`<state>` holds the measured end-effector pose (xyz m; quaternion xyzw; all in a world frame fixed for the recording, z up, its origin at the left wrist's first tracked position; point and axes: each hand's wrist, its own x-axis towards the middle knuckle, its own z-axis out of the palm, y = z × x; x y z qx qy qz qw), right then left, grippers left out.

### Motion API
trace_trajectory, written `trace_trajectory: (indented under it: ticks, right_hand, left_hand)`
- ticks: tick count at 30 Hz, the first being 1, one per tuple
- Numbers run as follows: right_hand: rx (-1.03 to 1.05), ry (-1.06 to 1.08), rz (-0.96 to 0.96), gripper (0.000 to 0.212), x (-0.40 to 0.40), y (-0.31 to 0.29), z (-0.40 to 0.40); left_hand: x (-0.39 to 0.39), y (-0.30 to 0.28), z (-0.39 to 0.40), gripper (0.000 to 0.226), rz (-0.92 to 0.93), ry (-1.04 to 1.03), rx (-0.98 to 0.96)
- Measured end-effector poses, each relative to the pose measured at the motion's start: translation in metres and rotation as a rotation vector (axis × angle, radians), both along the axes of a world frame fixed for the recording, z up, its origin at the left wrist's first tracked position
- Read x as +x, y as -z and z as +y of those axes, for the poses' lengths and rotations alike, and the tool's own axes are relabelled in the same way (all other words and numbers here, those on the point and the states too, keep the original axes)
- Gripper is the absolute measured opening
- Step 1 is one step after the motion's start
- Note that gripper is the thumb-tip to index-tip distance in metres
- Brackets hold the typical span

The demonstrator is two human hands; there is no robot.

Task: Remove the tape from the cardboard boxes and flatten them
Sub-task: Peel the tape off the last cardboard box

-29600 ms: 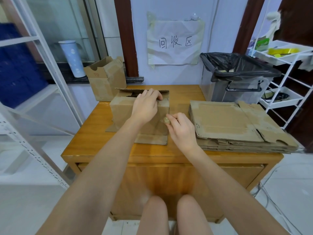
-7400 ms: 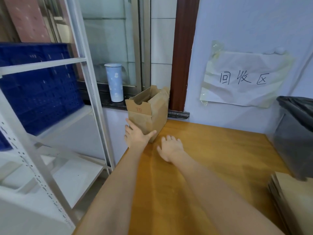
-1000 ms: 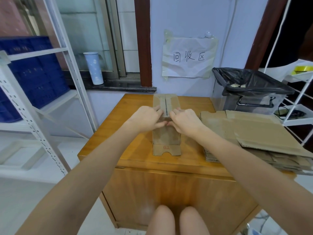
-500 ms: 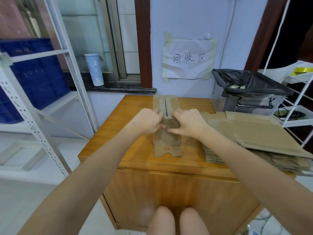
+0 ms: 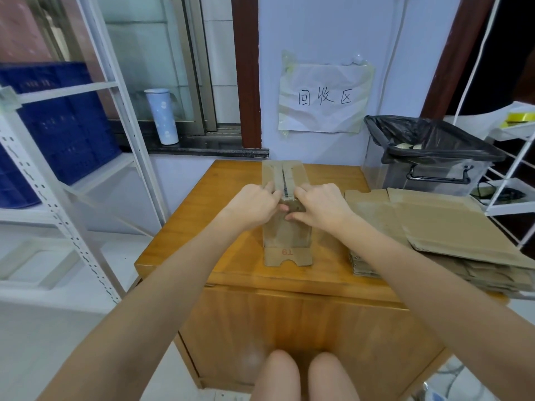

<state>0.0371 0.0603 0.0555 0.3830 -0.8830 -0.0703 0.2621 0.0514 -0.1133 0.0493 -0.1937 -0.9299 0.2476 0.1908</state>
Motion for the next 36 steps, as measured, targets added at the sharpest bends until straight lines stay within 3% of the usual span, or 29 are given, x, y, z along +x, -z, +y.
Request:
trace_trajectory:
  ticks: [5,10,12,15,20,23,29,36]
  right_hand:
    - [-0.042,-0.084,0.056,0.041,-0.007,0.001,0.004]
    - [0.086,-0.01,0.002,0.04,-0.008,-0.005,0.003]
    - [0.117,-0.014,0.015,0.039,-0.01,-0.007,0.003]
    - [0.133,-0.015,0.02,0.037,-0.008,-0.008,0.003]
    - [0.074,0.012,-0.011,0.049,-0.004,-0.006,0.008]
    - [0.12,0.071,-0.015,0.053,0.001,-0.004,0.001]
    - [0.152,0.072,-0.018,0.045,0.002,-0.013,-0.002]
    - [0.215,0.024,-0.006,0.038,0.001,-0.021,-0.001]
  left_hand:
    - [-0.001,0.002,0.0,0.045,-0.005,-0.01,0.06]
    - [0.0,0.003,-0.002,0.05,-0.022,-0.018,0.197]
    - [0.0,0.004,-0.005,0.059,-0.049,0.005,0.29]
    - [0.005,-0.003,-0.008,0.093,-0.123,0.024,0.354]
    - [0.009,-0.011,-0.009,0.068,-0.221,0.007,0.34]
    - [0.009,-0.01,-0.01,0.068,-0.242,0.018,0.327]
    - [0.006,-0.006,-0.014,0.072,-0.268,-0.008,0.542]
    - [0.009,-0.008,-0.011,0.068,-0.268,0.003,0.631]
